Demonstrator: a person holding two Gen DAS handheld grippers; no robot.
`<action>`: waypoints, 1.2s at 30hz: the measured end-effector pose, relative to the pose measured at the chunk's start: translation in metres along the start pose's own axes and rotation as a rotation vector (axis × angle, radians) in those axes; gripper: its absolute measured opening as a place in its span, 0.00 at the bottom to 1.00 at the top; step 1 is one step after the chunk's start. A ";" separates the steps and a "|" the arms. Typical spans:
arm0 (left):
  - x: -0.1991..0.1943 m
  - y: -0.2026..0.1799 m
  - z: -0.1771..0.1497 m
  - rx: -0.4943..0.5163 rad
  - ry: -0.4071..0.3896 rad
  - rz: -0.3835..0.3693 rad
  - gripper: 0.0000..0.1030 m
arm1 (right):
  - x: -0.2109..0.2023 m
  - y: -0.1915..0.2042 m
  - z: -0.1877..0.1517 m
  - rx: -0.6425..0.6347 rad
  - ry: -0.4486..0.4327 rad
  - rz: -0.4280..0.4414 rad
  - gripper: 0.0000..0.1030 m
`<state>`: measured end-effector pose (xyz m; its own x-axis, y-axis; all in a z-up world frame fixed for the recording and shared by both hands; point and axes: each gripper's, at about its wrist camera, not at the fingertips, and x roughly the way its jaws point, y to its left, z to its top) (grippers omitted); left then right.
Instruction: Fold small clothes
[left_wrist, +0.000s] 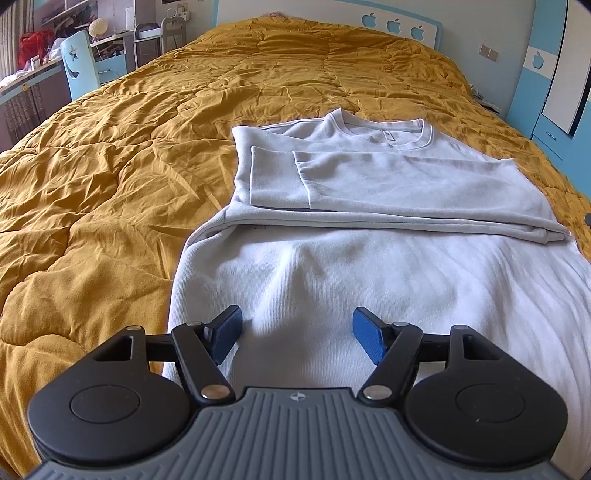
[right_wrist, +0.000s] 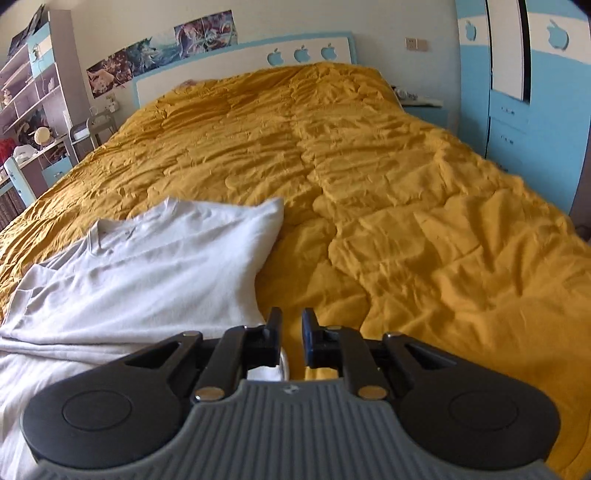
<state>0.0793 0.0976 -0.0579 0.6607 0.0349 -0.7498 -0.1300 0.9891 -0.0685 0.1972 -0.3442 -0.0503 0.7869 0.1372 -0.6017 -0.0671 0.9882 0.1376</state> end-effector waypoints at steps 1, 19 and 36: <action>0.000 0.000 0.000 0.001 -0.001 0.001 0.78 | -0.002 0.005 0.006 -0.013 -0.026 0.016 0.09; 0.001 -0.004 -0.001 0.019 -0.003 0.020 0.79 | 0.108 0.049 -0.013 -0.146 -0.050 -0.056 0.00; -0.037 -0.017 0.003 0.073 -0.047 -0.008 0.79 | -0.028 0.047 0.017 -0.122 -0.275 -0.086 0.58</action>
<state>0.0594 0.0801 -0.0270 0.6958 0.0319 -0.7175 -0.0715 0.9971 -0.0250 0.1823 -0.3023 -0.0139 0.9282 0.0457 -0.3693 -0.0532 0.9985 -0.0101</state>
